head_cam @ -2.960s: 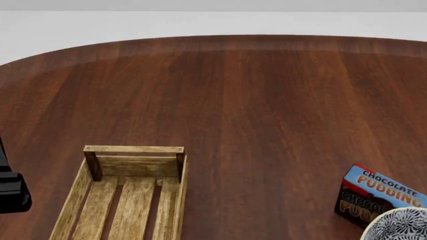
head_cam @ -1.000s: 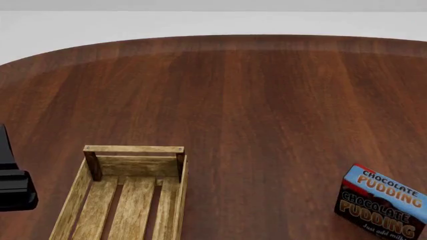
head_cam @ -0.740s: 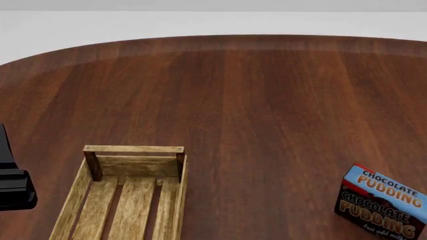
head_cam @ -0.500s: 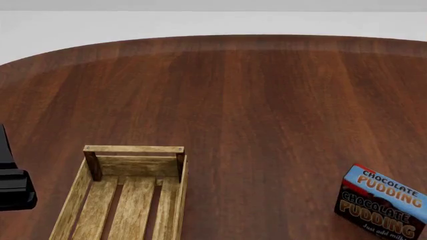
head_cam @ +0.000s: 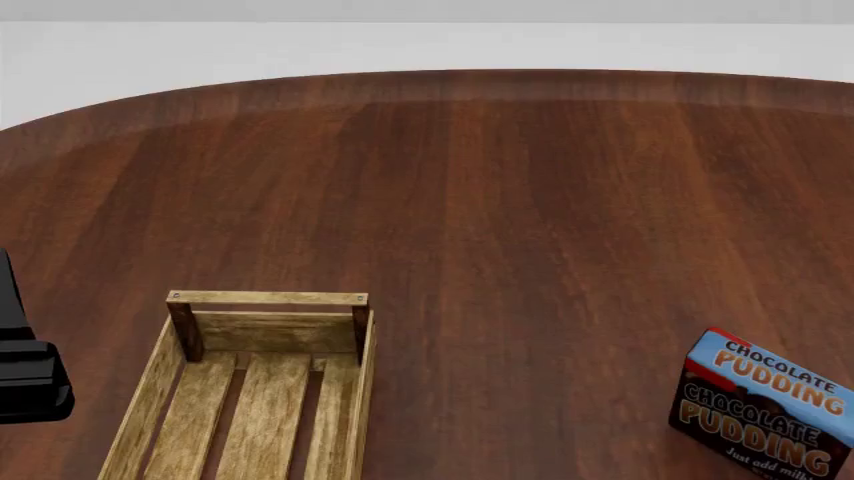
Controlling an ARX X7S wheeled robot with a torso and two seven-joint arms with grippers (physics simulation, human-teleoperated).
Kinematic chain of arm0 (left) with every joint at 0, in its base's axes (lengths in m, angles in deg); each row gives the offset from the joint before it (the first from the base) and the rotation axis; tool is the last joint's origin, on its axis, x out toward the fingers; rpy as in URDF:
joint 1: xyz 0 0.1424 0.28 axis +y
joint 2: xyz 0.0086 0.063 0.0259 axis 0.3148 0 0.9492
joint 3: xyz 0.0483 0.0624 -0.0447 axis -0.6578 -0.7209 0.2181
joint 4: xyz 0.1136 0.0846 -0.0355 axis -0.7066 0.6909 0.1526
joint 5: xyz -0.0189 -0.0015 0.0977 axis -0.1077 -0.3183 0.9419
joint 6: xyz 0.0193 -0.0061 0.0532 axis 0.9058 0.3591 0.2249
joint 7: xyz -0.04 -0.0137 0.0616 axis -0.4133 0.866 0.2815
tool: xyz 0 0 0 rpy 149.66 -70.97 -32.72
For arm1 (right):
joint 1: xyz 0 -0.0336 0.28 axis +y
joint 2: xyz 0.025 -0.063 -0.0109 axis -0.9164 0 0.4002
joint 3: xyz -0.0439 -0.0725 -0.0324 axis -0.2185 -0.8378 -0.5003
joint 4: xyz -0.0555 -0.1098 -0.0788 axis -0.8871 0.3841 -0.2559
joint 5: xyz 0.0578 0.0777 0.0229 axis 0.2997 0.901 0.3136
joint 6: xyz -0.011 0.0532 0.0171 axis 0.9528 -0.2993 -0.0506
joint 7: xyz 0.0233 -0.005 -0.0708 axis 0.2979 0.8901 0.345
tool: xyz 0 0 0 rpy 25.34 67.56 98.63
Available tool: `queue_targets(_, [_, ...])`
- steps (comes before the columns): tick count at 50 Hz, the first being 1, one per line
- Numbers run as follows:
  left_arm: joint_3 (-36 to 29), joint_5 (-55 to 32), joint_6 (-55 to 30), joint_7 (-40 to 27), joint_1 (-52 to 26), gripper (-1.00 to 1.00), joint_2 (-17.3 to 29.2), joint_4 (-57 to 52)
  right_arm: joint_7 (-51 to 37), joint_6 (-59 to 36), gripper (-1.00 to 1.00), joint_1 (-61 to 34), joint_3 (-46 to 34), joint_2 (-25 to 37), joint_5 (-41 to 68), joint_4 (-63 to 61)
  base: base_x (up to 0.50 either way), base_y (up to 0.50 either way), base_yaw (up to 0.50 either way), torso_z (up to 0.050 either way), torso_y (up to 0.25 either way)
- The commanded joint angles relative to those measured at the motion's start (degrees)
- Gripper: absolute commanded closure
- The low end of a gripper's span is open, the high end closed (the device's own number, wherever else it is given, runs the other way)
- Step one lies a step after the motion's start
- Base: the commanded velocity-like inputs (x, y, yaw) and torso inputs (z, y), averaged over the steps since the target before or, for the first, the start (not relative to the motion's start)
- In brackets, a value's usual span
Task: Stack the left bowl on the right bowl and place them in the tray.
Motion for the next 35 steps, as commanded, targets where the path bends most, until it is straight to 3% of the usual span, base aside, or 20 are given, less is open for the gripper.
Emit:
queue_targets(1, [0.1,-0.3,-0.2,-0.2,-0.2,-1.00,0.1,-0.2,-0.7,-4.0,-1.00,-1.2,-2.5,1.1,-0.2,-4.8,0.00,0.00,0.00,0.000,0.000])
queue_targets(11, [0.2,-0.7,-0.6,-0.2,-0.7,-1.00,0.1,-0.2,-0.9,-5.9,-1.00,-2.4,-3.9,1.8,-0.1,-6.1,0.00,0.00,0.00,0.000,0.000])
queue_targets(35, [-0.2,-0.9,0.1,-0.7,-0.1,-1.00,0.4,0.1,-0.7,-1.1,-1.00,-4.3,-6.3,1.6,-0.1,3.5,0.00,0.00,0.00,0.000,0.000])
